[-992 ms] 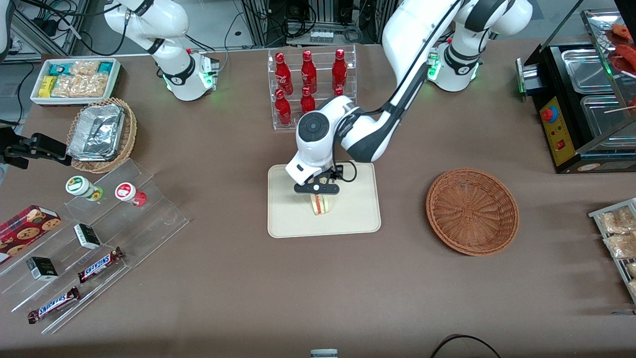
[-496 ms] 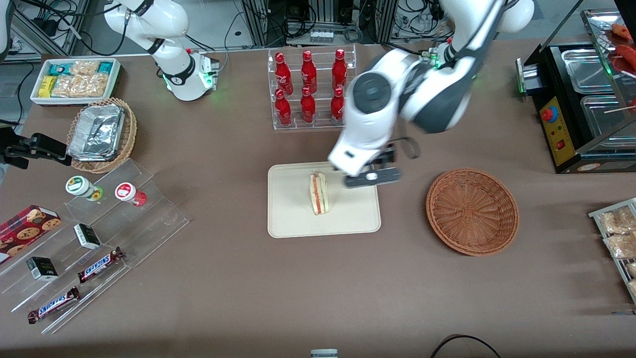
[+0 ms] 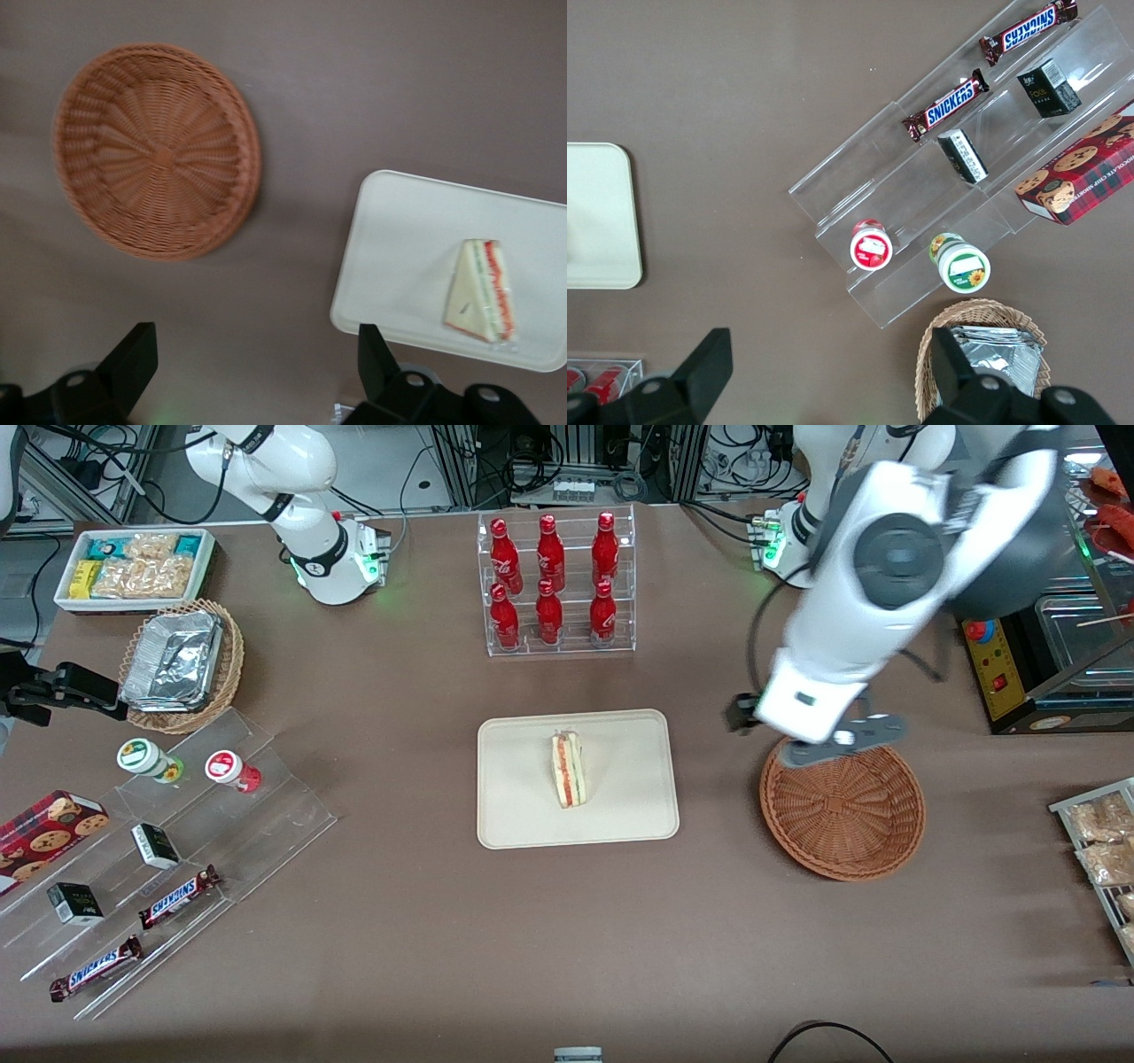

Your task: Place sandwich from basket to tray

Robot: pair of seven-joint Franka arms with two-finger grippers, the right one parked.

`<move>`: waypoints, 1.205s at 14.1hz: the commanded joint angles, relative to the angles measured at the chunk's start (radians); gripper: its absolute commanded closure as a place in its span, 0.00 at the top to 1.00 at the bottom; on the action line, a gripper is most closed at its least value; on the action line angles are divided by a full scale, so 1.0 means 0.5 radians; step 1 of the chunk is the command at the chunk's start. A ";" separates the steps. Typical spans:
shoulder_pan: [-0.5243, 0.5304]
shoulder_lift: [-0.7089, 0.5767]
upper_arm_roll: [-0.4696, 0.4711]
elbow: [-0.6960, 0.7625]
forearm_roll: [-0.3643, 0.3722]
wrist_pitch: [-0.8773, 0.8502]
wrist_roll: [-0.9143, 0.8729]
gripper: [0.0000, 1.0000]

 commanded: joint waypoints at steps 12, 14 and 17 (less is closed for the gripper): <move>0.621 -0.650 0.052 -0.404 0.008 -0.249 1.044 1.00; 0.637 -0.656 0.056 -0.404 0.008 -0.252 1.082 1.00; 0.640 -0.598 0.056 -0.346 -0.017 -0.234 1.082 1.00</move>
